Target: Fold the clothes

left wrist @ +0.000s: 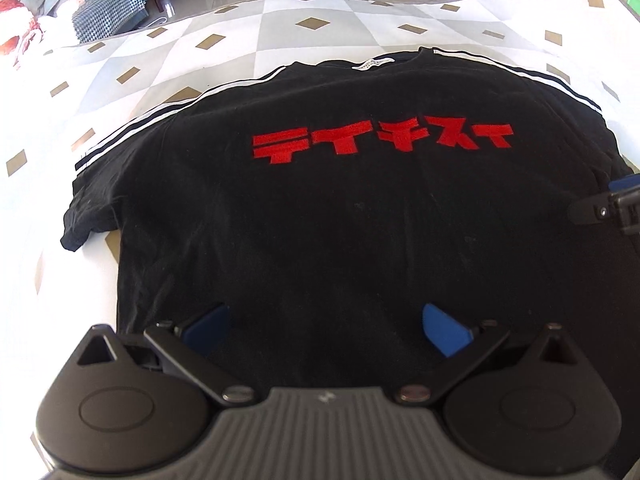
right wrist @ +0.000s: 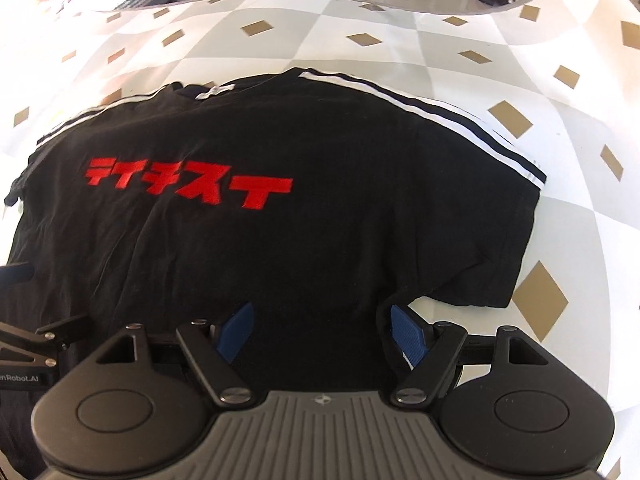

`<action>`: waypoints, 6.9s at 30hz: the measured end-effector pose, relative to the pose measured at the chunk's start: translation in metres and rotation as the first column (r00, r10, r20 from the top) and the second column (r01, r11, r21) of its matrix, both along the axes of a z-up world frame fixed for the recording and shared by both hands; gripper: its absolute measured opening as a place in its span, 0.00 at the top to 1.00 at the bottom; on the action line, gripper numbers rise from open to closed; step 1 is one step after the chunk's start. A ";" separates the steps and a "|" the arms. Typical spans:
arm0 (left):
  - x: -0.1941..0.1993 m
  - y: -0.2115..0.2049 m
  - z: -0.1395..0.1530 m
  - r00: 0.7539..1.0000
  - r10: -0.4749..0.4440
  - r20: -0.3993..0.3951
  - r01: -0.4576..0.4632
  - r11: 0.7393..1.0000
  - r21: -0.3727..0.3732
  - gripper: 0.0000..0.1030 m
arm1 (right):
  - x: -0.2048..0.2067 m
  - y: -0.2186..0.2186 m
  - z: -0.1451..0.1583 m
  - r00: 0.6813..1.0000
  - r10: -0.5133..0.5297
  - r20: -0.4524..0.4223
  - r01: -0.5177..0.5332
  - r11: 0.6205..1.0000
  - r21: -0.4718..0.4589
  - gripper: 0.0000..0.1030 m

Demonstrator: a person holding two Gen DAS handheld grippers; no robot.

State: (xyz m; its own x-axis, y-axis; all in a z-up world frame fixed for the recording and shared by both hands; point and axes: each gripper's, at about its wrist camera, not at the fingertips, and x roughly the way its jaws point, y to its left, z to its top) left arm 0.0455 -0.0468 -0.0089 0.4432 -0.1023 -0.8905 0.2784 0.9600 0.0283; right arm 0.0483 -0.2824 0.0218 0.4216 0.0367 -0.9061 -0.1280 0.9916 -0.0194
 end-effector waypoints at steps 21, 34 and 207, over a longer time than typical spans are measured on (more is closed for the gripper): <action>-0.021 -0.001 -0.002 0.999 0.048 0.013 -0.047 0.998 -0.030 0.00 | -0.004 0.013 -0.013 0.996 0.088 0.011 -0.088 0.996 -0.022 0.28; -0.041 0.012 -0.003 0.997 0.073 0.007 -0.072 0.997 -0.031 0.00 | 0.000 -0.015 -0.011 1.000 -0.007 0.018 0.008 1.000 -0.023 0.28; -0.010 0.030 0.019 0.993 0.069 -0.091 -0.074 0.996 -0.057 0.00 | 0.065 -0.115 -0.008 0.901 -0.427 0.081 0.423 0.904 0.064 0.27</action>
State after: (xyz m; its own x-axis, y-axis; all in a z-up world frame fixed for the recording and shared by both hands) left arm 0.0355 -0.0164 0.0104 0.3710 -0.1279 -0.9198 0.2078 0.9768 -0.0520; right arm 0.1135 -0.3969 0.0138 0.4859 -0.1254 -0.8649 0.3062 0.9514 0.0341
